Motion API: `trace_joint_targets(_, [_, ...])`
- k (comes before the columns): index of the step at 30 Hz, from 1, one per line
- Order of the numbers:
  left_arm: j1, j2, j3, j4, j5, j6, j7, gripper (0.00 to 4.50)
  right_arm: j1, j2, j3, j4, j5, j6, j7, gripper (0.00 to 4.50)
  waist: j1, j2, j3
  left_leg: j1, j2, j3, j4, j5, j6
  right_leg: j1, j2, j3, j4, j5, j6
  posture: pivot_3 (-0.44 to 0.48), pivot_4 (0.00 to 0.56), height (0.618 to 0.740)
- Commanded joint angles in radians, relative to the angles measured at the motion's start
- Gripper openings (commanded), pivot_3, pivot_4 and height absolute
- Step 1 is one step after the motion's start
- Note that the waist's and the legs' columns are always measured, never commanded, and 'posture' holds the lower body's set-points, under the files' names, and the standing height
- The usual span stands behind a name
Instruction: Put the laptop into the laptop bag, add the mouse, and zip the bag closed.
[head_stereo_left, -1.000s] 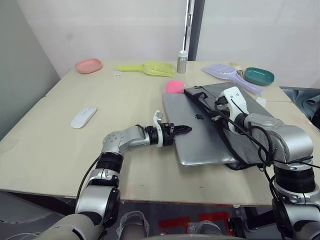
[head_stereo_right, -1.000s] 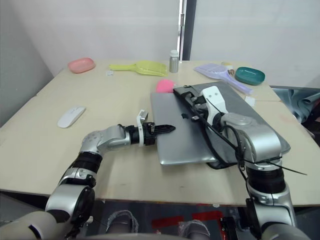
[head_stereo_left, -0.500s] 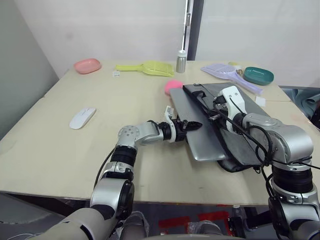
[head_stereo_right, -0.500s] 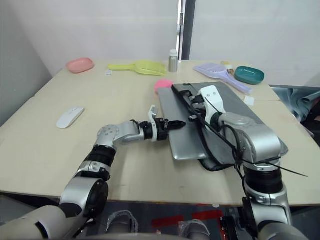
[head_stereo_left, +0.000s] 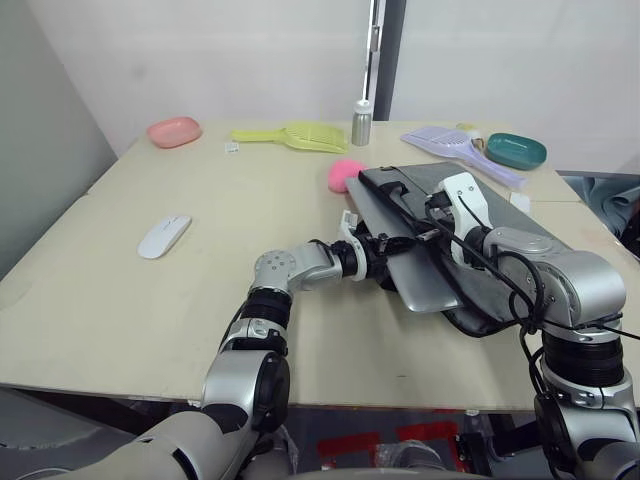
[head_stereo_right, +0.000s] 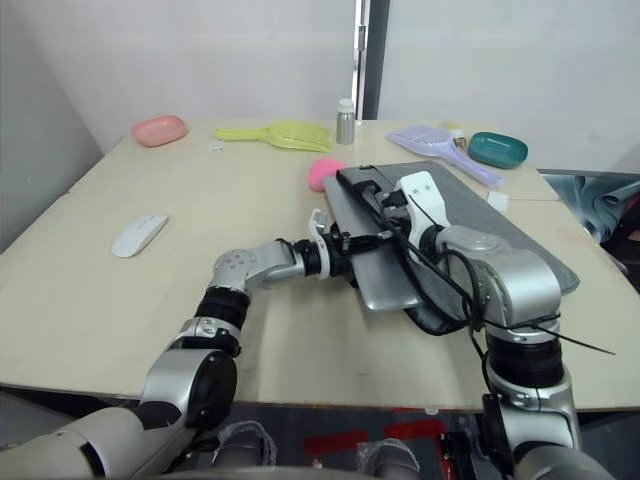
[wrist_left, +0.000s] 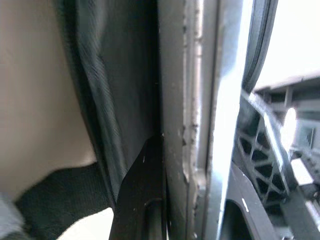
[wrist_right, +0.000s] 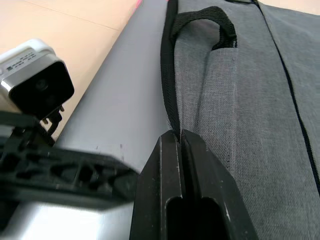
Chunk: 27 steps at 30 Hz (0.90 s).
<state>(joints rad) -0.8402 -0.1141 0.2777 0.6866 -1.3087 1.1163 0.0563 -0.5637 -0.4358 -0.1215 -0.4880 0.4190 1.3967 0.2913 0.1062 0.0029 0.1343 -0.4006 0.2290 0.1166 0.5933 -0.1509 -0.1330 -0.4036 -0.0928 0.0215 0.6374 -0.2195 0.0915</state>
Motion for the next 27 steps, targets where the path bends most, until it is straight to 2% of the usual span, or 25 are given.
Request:
trace_joint_targets(1, [-0.043,-0.086,0.033,-0.054,-0.022,0.006,-0.03,0.29,-0.034,0.004,-0.034,-0.054,0.016,0.01,-0.006,0.01,0.003,0.0,0.0,0.0,0.0,0.0,0.0,0.0,0.0,0.0,0.0,0.0,0.0,0.0,0.0,0.0,0.15,0.74])
trace_joint_targets(4, [-0.05,-0.125,0.066,-0.04,-0.028,-0.04,-0.012,0.29,-0.037,0.021,-0.049,-0.064,0.027,0.033,-0.012,0.01,0.004,0.0,0.0,0.0,0.0,0.0,0.0,0.0,0.0,0.0,0.0,0.0,-0.001,0.0,0.0,0.0,0.15,0.74])
trace_joint_targets(12, [-0.029,-0.177,0.048,-0.047,0.0,-0.094,-0.039,0.29,-0.109,0.189,-0.216,-0.089,0.043,0.207,-0.059,0.01,0.001,0.0,0.0,0.0,0.0,0.0,-0.001,0.0,0.0,0.0,0.0,0.0,0.0,0.0,0.0,0.0,0.15,0.74])
trace_joint_targets(15, [-0.033,-0.191,0.047,-0.035,0.0,-0.111,-0.041,0.29,-0.109,0.236,-0.249,-0.101,0.065,0.218,-0.078,0.01,0.002,0.001,0.0,0.0,0.0,0.0,-0.001,0.0,0.0,0.0,0.0,0.0,-0.001,0.0,0.0,0.0,0.15,0.74])
trace_joint_targets(22, [-0.03,-0.229,-0.046,-0.008,0.072,-0.102,-0.099,0.29,-0.105,0.313,-0.276,-0.123,0.099,0.218,-0.148,0.01,0.006,0.001,0.0,0.0,0.0,0.0,-0.004,0.0,0.0,0.0,0.0,-0.001,-0.005,0.0,0.0,0.0,0.15,0.74])
trace_joint_targets(27, [-0.054,-0.235,-0.049,0.028,0.084,-0.123,-0.129,0.29,-0.095,0.332,-0.276,-0.134,0.11,0.218,-0.184,0.01,0.014,0.001,0.0,0.0,0.0,0.0,-0.005,0.0,0.0,0.0,0.0,-0.001,-0.006,0.0,0.0,0.0,0.15,0.74])
